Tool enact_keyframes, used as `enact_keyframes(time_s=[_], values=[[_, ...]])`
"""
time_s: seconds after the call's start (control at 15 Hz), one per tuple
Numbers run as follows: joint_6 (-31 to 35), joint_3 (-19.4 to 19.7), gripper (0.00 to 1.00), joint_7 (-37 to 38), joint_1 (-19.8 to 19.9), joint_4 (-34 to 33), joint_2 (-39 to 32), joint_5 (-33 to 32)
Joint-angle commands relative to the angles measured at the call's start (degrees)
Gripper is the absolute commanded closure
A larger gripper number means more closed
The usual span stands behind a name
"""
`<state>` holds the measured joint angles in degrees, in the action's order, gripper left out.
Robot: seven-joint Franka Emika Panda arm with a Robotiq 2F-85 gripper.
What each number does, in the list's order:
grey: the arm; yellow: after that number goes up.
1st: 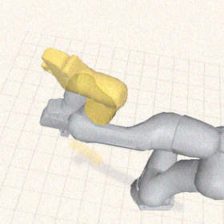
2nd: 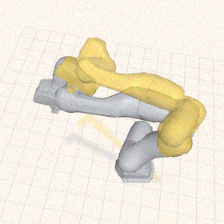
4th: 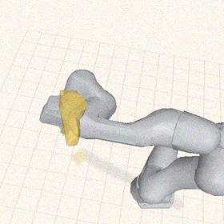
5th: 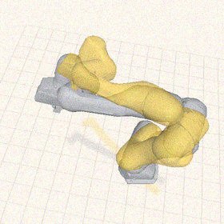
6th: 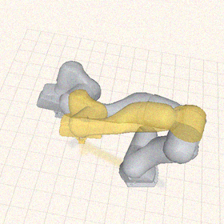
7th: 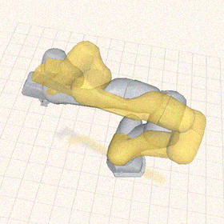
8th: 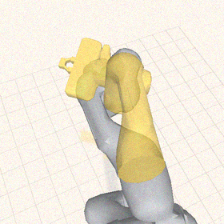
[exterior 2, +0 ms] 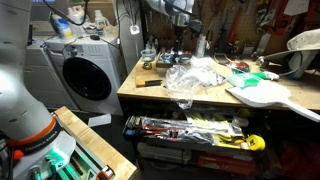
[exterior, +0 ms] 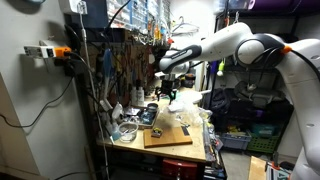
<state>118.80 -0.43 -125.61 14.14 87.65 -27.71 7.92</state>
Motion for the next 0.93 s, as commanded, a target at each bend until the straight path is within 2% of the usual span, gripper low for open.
enact_keyframes(time_s=[0.0,0.13,0.47,0.87], values=[[1.20,1.74,0.00,5.78,-2.56,13.65,10.97,-3.61],[3.69,2.76,0.00,13.28,-3.84,18.89,14.77,-5.09],[7.98,4.05,0.00,25.69,-3.27,32.25,25.03,-2.54],[11.89,9.23,0.00,38.52,-2.06,49.40,38.77,-3.80]])
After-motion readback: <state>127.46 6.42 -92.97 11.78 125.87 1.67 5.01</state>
